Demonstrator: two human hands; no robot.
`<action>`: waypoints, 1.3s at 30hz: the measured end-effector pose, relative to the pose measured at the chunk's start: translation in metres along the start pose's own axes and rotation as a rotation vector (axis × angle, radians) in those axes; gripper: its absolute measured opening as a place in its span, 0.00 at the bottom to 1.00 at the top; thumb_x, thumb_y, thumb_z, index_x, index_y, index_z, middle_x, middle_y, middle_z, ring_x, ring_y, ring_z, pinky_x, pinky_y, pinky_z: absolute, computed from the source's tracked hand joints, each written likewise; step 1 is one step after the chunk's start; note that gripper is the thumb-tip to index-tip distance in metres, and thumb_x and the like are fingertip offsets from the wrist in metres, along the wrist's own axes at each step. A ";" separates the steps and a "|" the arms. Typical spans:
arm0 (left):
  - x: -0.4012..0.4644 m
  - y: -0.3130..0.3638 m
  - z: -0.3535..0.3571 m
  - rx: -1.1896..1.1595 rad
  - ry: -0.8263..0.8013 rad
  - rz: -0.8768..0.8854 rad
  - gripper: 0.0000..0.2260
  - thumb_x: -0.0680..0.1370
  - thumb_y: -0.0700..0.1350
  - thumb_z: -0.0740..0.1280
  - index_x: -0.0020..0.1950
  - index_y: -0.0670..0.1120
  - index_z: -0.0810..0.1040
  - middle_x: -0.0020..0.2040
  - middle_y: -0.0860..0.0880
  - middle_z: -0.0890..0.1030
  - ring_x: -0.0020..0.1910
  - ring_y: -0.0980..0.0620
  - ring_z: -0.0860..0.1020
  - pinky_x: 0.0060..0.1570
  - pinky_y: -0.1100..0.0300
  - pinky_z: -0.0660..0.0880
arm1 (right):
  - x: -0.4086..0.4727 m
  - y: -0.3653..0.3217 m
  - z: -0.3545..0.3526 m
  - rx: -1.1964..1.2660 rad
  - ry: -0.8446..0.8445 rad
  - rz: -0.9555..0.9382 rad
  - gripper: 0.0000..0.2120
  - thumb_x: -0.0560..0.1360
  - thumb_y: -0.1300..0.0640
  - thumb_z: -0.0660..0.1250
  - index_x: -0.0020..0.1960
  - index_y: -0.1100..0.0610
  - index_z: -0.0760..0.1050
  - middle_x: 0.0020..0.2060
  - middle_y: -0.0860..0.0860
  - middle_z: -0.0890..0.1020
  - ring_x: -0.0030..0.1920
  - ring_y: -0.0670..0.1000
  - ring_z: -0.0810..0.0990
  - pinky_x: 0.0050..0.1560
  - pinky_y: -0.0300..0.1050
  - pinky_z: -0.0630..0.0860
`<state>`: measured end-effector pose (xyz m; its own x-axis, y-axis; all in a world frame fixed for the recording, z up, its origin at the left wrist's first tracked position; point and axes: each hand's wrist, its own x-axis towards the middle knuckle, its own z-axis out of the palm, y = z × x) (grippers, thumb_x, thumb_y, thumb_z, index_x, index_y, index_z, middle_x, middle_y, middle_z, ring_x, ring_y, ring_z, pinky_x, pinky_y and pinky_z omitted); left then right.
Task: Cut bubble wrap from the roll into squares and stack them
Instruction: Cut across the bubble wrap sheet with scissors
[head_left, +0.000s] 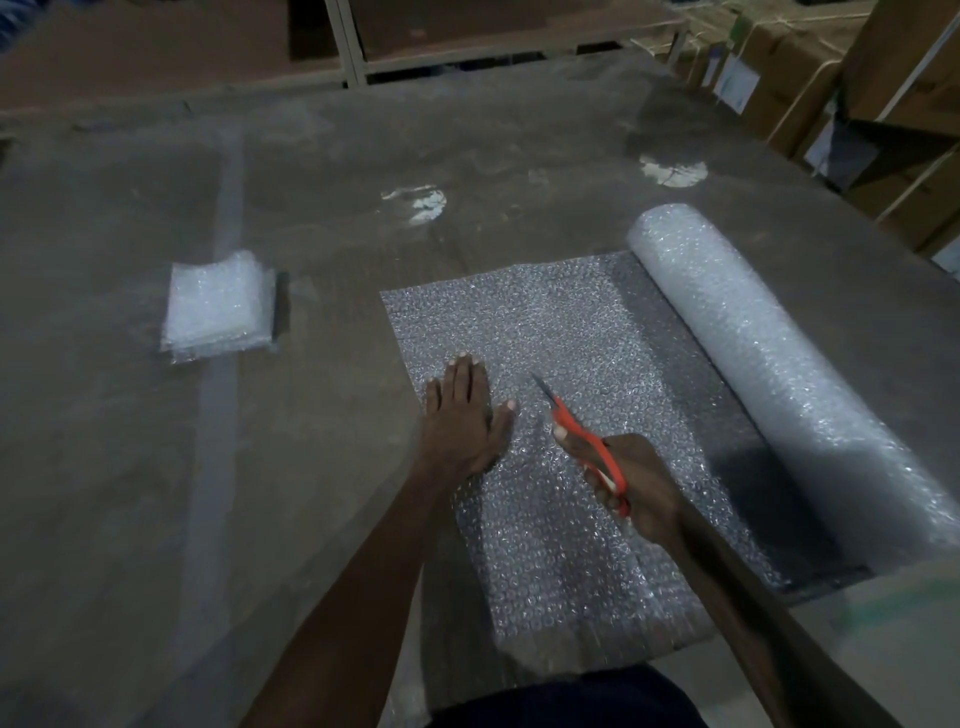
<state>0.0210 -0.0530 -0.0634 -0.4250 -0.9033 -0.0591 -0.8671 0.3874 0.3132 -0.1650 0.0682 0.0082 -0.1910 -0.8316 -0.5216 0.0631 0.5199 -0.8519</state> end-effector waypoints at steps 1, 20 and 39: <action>0.000 0.000 0.000 -0.004 -0.001 -0.003 0.35 0.83 0.64 0.44 0.82 0.42 0.44 0.82 0.42 0.43 0.81 0.44 0.41 0.77 0.44 0.39 | 0.000 0.000 -0.001 -0.010 -0.001 0.000 0.22 0.68 0.44 0.78 0.37 0.63 0.78 0.25 0.54 0.75 0.21 0.48 0.69 0.22 0.36 0.63; 0.005 -0.004 -0.002 0.000 0.008 0.021 0.34 0.83 0.63 0.45 0.81 0.41 0.47 0.82 0.41 0.46 0.81 0.42 0.44 0.76 0.44 0.40 | 0.012 -0.008 0.003 0.016 -0.030 -0.028 0.24 0.66 0.42 0.79 0.39 0.64 0.79 0.26 0.55 0.75 0.20 0.48 0.67 0.21 0.37 0.63; 0.054 -0.035 -0.019 0.012 -0.016 0.006 0.35 0.82 0.63 0.42 0.82 0.41 0.48 0.82 0.41 0.46 0.81 0.43 0.44 0.78 0.45 0.41 | 0.030 -0.015 0.007 0.019 -0.020 0.014 0.28 0.63 0.38 0.78 0.40 0.63 0.79 0.25 0.53 0.75 0.20 0.48 0.68 0.23 0.37 0.63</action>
<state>0.0334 -0.1187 -0.0597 -0.4346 -0.8977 -0.0723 -0.8673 0.3955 0.3023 -0.1648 0.0338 0.0053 -0.1700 -0.8284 -0.5338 0.0839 0.5275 -0.8454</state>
